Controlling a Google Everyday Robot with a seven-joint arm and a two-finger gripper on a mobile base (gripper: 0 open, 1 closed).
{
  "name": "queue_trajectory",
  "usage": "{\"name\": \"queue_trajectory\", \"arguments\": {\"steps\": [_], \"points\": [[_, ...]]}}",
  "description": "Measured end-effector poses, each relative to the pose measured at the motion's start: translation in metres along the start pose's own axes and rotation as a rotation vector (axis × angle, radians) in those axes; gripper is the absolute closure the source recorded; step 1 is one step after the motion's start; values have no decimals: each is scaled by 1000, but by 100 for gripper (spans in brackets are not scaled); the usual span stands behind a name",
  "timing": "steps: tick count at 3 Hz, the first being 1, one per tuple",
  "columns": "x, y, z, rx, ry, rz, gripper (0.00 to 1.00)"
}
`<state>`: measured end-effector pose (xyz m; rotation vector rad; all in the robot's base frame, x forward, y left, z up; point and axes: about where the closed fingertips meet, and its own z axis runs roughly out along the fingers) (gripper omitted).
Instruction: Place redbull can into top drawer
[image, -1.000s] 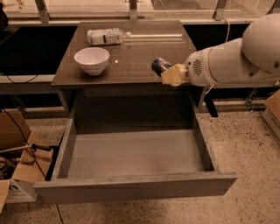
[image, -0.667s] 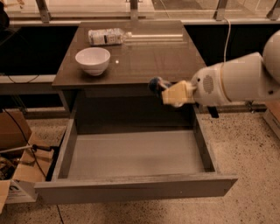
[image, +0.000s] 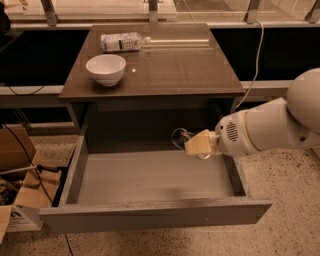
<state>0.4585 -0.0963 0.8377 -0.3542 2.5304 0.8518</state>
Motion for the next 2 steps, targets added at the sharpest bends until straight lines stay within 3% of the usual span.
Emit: {"name": "queue_trajectory", "arguments": {"steps": [1, 2], "points": [[21, -34, 32, 38, 35, 53, 100], [22, -36, 34, 40, 36, 55, 100]]}}
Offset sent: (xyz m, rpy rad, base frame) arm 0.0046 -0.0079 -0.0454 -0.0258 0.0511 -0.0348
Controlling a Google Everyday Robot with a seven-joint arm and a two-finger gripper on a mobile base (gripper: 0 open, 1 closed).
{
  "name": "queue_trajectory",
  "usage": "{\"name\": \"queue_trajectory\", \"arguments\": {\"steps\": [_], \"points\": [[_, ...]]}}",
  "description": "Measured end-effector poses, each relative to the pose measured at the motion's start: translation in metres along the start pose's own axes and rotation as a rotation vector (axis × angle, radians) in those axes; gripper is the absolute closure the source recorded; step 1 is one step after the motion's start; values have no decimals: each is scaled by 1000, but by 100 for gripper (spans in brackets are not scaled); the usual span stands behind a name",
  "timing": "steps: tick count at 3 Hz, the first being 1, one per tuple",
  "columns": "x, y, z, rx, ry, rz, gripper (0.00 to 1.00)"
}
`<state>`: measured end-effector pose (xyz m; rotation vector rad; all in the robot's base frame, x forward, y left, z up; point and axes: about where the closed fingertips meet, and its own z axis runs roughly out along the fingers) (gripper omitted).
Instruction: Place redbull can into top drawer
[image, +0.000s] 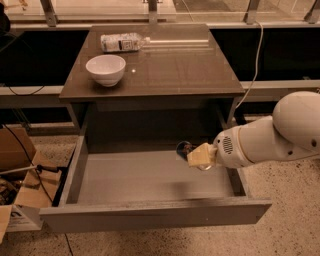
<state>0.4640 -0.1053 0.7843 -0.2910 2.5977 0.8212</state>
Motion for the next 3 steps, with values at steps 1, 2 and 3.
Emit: {"name": "queue_trajectory", "arguments": {"steps": [1, 2, 3], "points": [[-3, -17, 19, 22, -28, -3, 100], [-5, -39, 40, 34, -61, 5, 100], [-10, -70, 74, 49, -55, 16, 81]]}}
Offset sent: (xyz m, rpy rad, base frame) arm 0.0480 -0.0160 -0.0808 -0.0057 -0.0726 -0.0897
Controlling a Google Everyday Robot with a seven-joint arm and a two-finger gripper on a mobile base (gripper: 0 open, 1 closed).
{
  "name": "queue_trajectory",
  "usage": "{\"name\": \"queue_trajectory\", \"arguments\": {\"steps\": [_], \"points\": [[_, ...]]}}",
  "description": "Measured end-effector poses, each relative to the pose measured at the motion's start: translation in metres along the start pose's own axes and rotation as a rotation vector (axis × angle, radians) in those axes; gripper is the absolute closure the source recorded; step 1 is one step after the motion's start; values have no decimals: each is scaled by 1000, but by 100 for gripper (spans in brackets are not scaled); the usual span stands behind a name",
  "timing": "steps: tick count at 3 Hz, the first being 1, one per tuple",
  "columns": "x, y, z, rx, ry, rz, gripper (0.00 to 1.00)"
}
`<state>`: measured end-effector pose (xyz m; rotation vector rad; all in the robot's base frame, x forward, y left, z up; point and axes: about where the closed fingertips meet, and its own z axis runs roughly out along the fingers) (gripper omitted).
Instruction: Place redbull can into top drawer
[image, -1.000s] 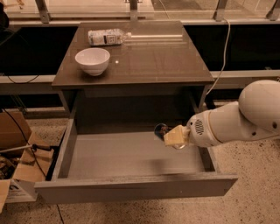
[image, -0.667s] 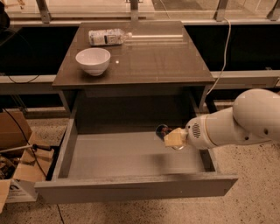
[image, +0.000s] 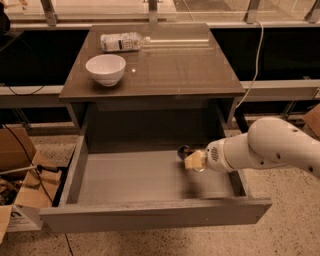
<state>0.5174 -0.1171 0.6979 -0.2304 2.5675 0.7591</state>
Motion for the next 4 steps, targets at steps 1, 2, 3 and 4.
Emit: {"name": "queue_trajectory", "arguments": {"steps": [1, 2, 3, 4], "points": [[-2, -25, 33, 17, 30, 26, 58], [-1, -24, 34, 15, 34, 25, 34], [-1, -23, 35, 14, 35, 23, 11], [0, -22, 35, 13, 37, 22, 0]]}}
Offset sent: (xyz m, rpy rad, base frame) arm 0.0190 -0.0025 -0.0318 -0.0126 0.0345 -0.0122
